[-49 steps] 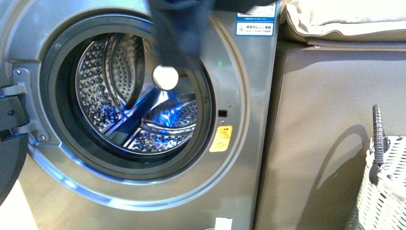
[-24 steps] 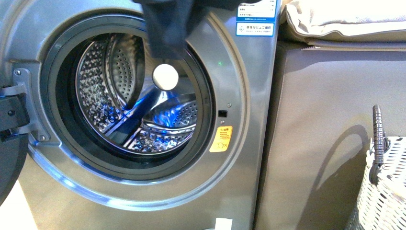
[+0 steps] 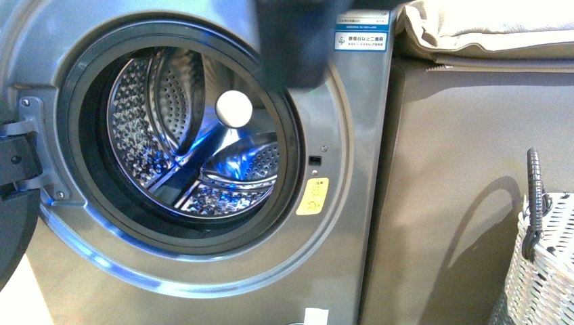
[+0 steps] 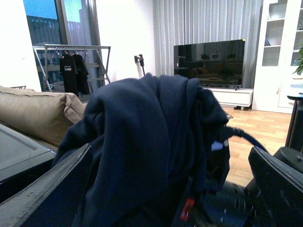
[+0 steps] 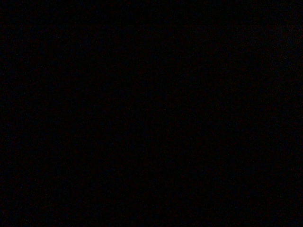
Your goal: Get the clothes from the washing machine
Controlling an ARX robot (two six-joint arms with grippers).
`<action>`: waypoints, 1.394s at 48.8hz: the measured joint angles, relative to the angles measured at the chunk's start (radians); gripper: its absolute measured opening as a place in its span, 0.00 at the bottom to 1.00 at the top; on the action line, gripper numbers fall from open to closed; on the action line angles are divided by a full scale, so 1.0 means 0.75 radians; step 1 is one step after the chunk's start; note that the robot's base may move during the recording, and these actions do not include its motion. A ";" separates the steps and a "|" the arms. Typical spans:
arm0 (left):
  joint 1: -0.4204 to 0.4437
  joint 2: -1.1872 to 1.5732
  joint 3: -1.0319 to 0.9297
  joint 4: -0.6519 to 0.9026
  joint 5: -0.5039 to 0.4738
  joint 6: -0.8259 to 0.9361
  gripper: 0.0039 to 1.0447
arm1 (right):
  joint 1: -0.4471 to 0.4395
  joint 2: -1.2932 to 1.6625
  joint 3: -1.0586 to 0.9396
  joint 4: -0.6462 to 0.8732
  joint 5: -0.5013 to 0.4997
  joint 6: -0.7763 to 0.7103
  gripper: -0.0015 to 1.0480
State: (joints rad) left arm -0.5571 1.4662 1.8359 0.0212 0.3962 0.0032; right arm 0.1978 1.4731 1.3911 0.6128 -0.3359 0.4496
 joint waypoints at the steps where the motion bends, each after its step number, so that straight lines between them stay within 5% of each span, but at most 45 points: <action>1: -0.001 0.000 0.001 0.000 0.000 0.000 0.94 | -0.022 -0.006 0.004 0.000 -0.004 0.006 0.14; 31: -0.002 0.000 0.001 0.000 0.000 -0.001 0.94 | -0.722 -0.224 -0.058 -0.145 -0.309 0.199 0.14; 42: -0.002 0.000 0.001 0.000 0.000 -0.001 0.94 | -0.955 -0.235 -0.187 -0.320 -0.366 0.121 0.14; 49: -0.002 0.000 0.001 0.000 0.000 -0.001 0.94 | -1.060 -0.244 -0.325 -0.478 -0.382 -0.019 0.14; 63: -0.002 0.000 0.001 0.000 0.000 -0.001 0.94 | -1.194 -0.173 -0.705 -0.388 -0.409 -0.140 0.14; 68: -0.002 -0.001 0.001 0.000 0.000 -0.001 0.94 | -1.206 -0.070 -0.798 -0.408 -0.379 -0.163 0.28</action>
State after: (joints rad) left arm -0.5587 1.4658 1.8366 0.0212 0.3962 0.0029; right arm -0.7067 1.4204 0.7925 0.3069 -0.6205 0.3275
